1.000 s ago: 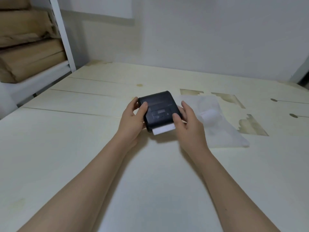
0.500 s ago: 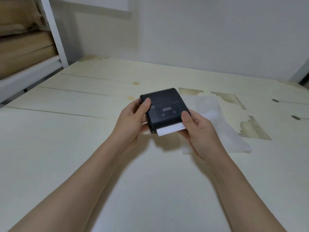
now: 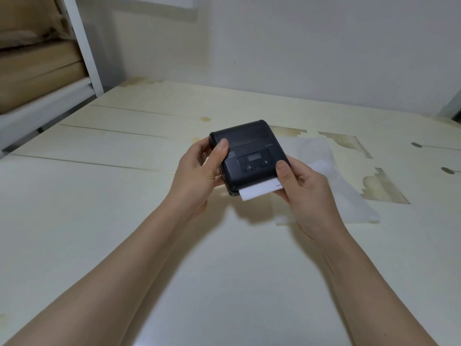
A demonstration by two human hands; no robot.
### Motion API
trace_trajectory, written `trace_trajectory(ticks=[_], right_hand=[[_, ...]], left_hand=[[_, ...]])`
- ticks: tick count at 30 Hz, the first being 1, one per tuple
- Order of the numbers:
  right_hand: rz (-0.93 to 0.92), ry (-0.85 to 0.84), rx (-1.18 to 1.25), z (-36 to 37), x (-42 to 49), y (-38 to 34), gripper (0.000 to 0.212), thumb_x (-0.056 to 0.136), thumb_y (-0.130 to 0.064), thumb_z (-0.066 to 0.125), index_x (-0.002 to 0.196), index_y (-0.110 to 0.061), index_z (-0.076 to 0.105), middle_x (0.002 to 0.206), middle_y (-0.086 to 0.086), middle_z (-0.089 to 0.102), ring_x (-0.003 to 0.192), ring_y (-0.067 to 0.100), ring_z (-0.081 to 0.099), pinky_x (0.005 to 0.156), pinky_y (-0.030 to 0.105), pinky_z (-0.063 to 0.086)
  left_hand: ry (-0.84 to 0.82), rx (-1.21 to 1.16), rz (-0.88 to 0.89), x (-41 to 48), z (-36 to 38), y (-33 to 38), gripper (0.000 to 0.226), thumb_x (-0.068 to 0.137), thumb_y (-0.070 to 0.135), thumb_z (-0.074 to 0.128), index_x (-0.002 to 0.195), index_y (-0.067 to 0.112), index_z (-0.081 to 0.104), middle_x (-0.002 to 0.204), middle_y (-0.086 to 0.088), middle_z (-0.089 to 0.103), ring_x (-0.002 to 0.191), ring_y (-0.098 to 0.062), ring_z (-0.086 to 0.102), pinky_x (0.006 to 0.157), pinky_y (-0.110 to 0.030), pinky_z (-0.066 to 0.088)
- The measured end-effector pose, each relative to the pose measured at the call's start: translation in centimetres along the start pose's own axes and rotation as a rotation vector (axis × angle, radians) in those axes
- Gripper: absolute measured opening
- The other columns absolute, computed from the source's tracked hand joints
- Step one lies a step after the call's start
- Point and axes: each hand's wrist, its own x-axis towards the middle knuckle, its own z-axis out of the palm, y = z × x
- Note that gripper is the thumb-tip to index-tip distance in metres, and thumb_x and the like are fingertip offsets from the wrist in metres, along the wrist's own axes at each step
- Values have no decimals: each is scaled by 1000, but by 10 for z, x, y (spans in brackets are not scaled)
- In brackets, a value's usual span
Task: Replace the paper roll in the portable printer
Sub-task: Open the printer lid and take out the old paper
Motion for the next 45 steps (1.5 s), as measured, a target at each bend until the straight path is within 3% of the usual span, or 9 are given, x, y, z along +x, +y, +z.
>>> trace_trajectory(ticks=[12,17,22,25,29,34,37,41,45], right_hand=[[-9,16,-446,4,-3,9,36,87,-32,67,123,-33,67,57,-24,55,56,4,44,57,8,36],[-52,44,-622,0,-1,8,37,84,-37,69,120,-30,69,77,-15,59,77,14,49,71,20,40],[-43,14,-772,-3,3,13,44,85,-44,66,123,-23,67,100,-6,57,100,9,43,74,1,31],[-54,-4,-850,-6,4,13,42,85,-47,64,120,-23,70,98,-5,58,110,14,44,80,-6,22],[-48,-24,-902,-7,3,11,33,85,-48,62,109,-29,75,96,0,62,108,19,46,74,15,22],[-70,29,-891,-4,3,9,35,92,-50,49,85,-29,77,82,-1,61,101,23,50,80,19,29],[-101,109,-761,0,0,2,46,96,-46,46,51,-41,41,65,-9,48,91,25,48,66,22,32],[-190,148,-620,3,3,2,35,95,-59,33,80,-41,60,94,-14,60,104,19,46,75,2,33],[-185,156,-394,7,10,0,39,99,-43,41,127,-20,58,114,-13,63,115,8,49,77,-3,34]], left_hand=[[-138,353,-67,6,-34,-3,37,99,29,56,134,15,55,120,-5,72,105,-15,67,106,-41,46],[-118,364,-97,6,-29,-7,52,99,27,55,147,16,40,124,-5,67,103,-19,64,94,-29,50],[-90,458,-71,3,-23,-8,58,96,36,57,150,30,36,136,1,59,115,-12,61,85,-12,43],[-184,611,-84,-1,-29,1,78,88,39,69,153,38,25,139,11,50,107,2,57,79,-9,40],[-408,809,-104,-7,-35,7,116,72,28,86,154,42,5,149,24,21,121,-6,47,89,-17,41],[-347,787,-51,-1,-40,11,122,56,32,95,152,43,20,136,14,45,115,-3,56,86,-21,48],[-282,705,-21,0,-40,16,110,62,38,90,151,44,25,136,20,50,119,-5,51,91,-26,43],[-153,513,-57,3,-33,13,83,74,54,77,145,38,38,130,17,56,122,-9,51,95,-28,39],[7,341,-55,15,-19,10,100,54,88,63,127,21,54,122,11,64,122,-8,58,108,-38,43]])
